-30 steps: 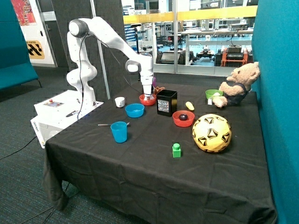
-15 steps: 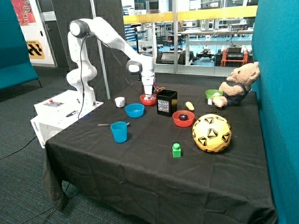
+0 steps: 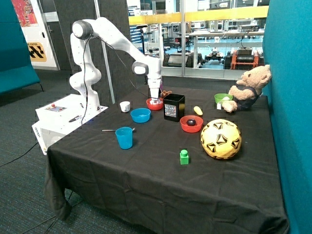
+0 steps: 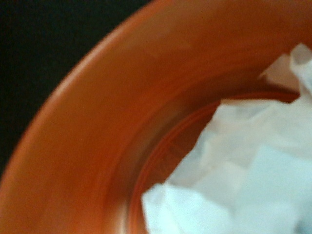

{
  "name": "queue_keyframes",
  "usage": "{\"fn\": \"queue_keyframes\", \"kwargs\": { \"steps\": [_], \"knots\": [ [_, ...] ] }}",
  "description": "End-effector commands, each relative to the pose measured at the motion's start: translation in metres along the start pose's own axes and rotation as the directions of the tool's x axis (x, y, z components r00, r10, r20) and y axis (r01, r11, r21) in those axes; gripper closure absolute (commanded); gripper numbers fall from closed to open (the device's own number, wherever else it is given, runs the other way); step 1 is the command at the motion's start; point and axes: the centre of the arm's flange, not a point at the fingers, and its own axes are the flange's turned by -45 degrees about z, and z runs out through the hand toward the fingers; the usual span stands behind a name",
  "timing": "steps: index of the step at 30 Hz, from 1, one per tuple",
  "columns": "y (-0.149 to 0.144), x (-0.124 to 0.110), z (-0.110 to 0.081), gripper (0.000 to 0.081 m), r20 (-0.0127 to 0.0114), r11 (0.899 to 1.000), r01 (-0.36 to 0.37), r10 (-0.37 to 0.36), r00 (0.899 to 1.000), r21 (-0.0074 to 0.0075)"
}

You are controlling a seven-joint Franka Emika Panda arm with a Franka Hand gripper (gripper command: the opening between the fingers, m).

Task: Throw away the rubbish paper

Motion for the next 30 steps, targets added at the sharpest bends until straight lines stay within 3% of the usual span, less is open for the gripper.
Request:
{"fn": "queue_keyframes", "kwargs": {
  "steps": [1,16,30],
  "knots": [
    [-0.002,-0.005,-0.022,0.0808,-0.0042,1.000,-0.003,0.003,1.000,-0.0029],
    [0.012,-0.001,-0.084,0.0808,-0.0042,0.999,-0.033,0.033,0.999,-0.0028],
    [0.030,0.024,-0.139,0.0808,-0.0044,0.996,-0.085,0.085,0.996,-0.0025]
  ]
}}
